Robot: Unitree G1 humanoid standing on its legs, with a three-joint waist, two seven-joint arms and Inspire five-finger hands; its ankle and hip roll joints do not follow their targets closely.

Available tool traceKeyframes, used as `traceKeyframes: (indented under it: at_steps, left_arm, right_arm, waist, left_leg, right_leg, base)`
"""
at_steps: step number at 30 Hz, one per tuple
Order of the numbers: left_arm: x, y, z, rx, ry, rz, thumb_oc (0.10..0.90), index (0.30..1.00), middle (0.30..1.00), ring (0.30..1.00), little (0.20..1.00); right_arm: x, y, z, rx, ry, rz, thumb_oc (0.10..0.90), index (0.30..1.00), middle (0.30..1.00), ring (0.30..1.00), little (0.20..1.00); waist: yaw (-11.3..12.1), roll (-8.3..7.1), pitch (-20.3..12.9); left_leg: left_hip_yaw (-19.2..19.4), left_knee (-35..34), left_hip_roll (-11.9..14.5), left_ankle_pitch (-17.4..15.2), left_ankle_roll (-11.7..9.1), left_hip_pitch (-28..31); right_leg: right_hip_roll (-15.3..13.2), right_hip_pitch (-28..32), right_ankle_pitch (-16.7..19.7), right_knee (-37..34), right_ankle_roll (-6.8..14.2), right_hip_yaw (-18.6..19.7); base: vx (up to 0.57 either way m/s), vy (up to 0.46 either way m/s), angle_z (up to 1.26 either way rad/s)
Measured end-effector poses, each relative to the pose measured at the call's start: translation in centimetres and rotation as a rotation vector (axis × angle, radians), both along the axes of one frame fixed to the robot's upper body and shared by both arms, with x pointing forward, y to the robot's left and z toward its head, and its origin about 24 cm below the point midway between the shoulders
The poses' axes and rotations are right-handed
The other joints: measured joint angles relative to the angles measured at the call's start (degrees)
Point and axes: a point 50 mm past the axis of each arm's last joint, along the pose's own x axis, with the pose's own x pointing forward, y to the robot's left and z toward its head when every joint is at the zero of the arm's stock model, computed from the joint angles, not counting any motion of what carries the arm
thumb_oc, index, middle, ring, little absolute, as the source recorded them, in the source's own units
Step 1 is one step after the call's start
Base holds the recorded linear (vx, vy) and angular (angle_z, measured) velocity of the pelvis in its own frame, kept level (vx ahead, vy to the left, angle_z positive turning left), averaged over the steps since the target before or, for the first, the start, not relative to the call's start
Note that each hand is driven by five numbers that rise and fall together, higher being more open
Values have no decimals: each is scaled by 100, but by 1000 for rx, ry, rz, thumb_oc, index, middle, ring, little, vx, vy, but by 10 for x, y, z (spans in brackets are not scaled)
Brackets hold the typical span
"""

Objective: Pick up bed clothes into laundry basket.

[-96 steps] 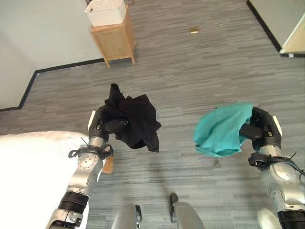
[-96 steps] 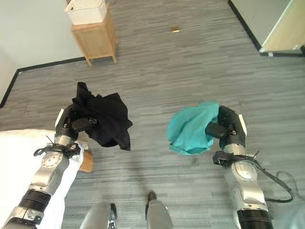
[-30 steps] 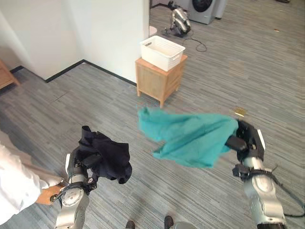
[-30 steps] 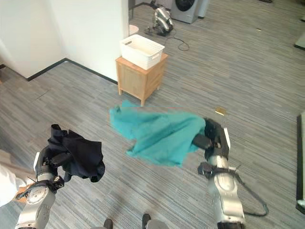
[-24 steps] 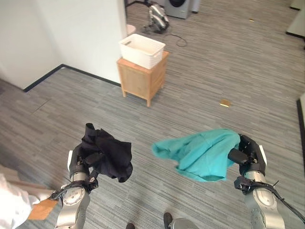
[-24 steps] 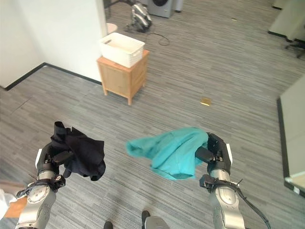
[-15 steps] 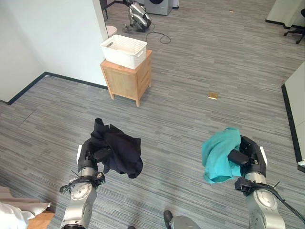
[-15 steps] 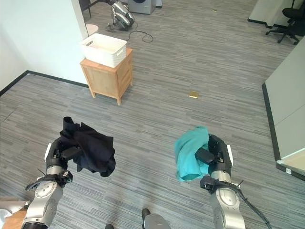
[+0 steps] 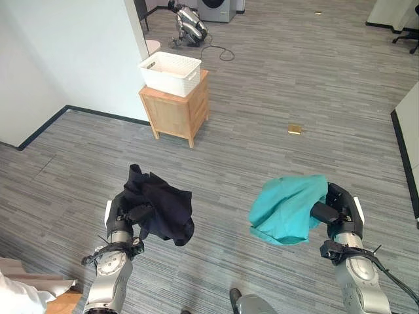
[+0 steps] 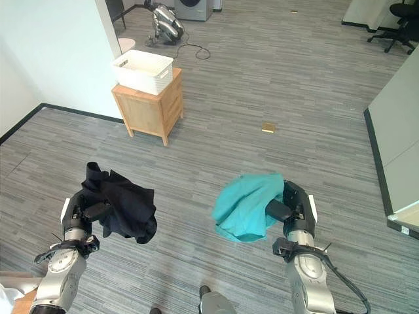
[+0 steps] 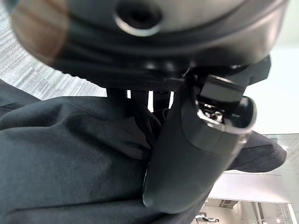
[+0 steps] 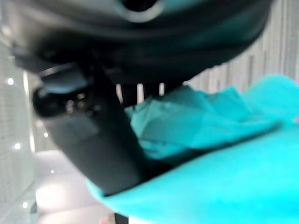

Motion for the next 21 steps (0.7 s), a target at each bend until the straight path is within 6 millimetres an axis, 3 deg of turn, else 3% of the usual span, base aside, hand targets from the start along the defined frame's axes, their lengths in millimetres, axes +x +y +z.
traceKeyframes:
  at_steps: [1,3,4,5,7,9,10,11,12,13,14,15,16,17,18,20,21]
  left_arm:
    - [0,1,0,2,1,1,400,300,300,300,300]
    - [0,2,-2,2,8,5,400,300,300,300,300]
    - [-1,2,-3,3,15,5,400,300,300,300,300]
    - [-2,1,-6,0,26,6,400,300,300,300,300]
    - [-3,3,-4,1,12,14,400,300,300,300,300]
    - [-5,10,-2,1,3,44,400,300,300,300,300]
    - [-5,12,-1,-1,-3,55,400,300,300,300,300]
    - [-5,13,-1,-4,-4,64,400,300,300,300,300]
    - [-5,13,-1,-7,-7,66,400,300,300,300,300]
    - [-4,10,-3,-16,-2,64,400,300,300,300,300]
    - [0,4,-2,-26,-11,44,400,300,300,300,300]
    - [2,2,0,-29,-18,30,400,300,300,300,300]
    - [3,-3,-1,-34,-17,11,400,300,300,300,300]
    - [6,-8,-1,-45,-21,-1,400,300,300,300,300]
    - [7,-12,-1,-76,-31,-1,400,300,300,300,300]
    - [12,-17,-2,-123,-44,5,400,300,300,300,300]
    - [17,-22,1,-176,-65,5,400,300,300,300,300]
  right_arm:
    - [0,0,-1,1,3,-2,400,300,300,300,300]
    - [-2,0,-3,5,11,-5,400,300,300,300,300]
    - [-2,-1,-4,5,17,-7,400,300,300,300,300]
    - [-4,-2,-6,4,27,-14,400,300,300,300,300]
    - [-3,-2,-6,4,23,-13,400,300,300,300,300]
    - [-7,-2,-9,5,38,-9,400,300,300,300,300]
    - [-8,-2,-10,7,42,-10,400,300,300,300,300]
    - [-10,-3,-11,11,48,-15,400,300,300,300,300]
    - [-10,-3,-11,11,48,-17,400,300,300,300,300]
    - [-11,-5,-12,8,54,-26,400,300,300,300,300]
    - [-13,-10,-12,4,56,-46,400,300,300,300,300]
    - [-13,-11,-11,2,54,-55,400,300,300,300,300]
    - [-13,-15,-8,-12,47,-61,400,300,300,300,300]
    - [-13,-19,-5,-15,37,-78,400,300,300,300,300]
    - [-12,-23,-2,-17,26,-89,400,300,300,300,300]
    - [-8,-26,6,-7,-14,-96,400,300,300,300,300]
    - [-11,-31,6,17,-26,-120,400,300,300,300,300]
  waist:
    - [-29,-37,111]
    - [-39,-114,300]
    - [-28,-107,340]
    - [-88,49,400]
    - [-140,63,436]
    - [-279,104,463]
    - [-305,124,490]
    - [-396,172,517]
    - [-419,183,522]
    - [-556,289,526]
    - [-648,284,535]
    - [-639,215,576]
    - [-662,202,580]
    - [-798,197,584]
    - [-809,199,581]
    - [-805,202,543]
    - [-754,120,562]
  left_leg:
    - [6,92,-68,-134,117,39]
    - [55,362,-193,-359,161,98]
    - [47,569,-151,-522,216,33]
    - [46,684,-28,-587,251,34]
    - [119,565,-40,-590,274,29]
    - [24,591,50,-599,259,-96]
    - [7,595,114,-637,197,-106]
    - [-66,611,260,-699,100,-134]
    - [-107,602,303,-711,49,-137]
    - [-315,415,511,-728,-53,-81]
    - [-424,479,506,-750,-295,1]
    - [-486,648,437,-788,-374,23]
    - [-571,976,358,-603,-536,109]
    - [-605,1670,390,-863,-703,-29]
    - [-616,2474,397,-986,-852,-236]
    - [-673,3025,462,-530,-1082,-556]
    - [-683,3644,447,-210,-1083,-848]
  right_leg:
    - [-85,-115,39,434,1,-54]
    - [-194,-344,89,1145,85,-283]
    - [-290,-418,99,1326,115,-461]
    - [-439,-468,111,1308,219,-858]
    - [-660,-717,90,1373,221,-1278]
    - [-679,-925,82,710,288,-1018]
    - [-682,-1005,84,590,282,-945]
    - [-629,-992,125,-123,297,-892]
    - [-639,-943,312,-370,284,-934]
    - [-518,-776,844,-516,255,-1144]
    - [-526,-746,648,-331,49,-1405]
    - [-557,-745,616,-154,-89,-1405]
    - [-579,-709,445,169,-428,-1470]
    - [-620,-615,280,354,-740,-1606]
    - [-636,-532,207,403,-847,-1702]
    - [-556,-324,-33,362,-678,-1733]
    - [-628,-180,-84,236,-745,-1722]
  base:
    - [129,103,-12]
    - [117,57,-21]
    - [298,28,-24]
    - [433,8,-23]
    - [321,-45,-25]
    - [470,-148,-7]
    - [529,-181,16]
    - [403,-163,17]
    - [417,-199,45]
    - [393,-253,68]
    - [396,-272,68]
    - [333,-278,51]
    - [236,-163,49]
    - [244,-226,50]
    - [392,-437,38]
    - [418,-506,17]
    - [351,-340,24]
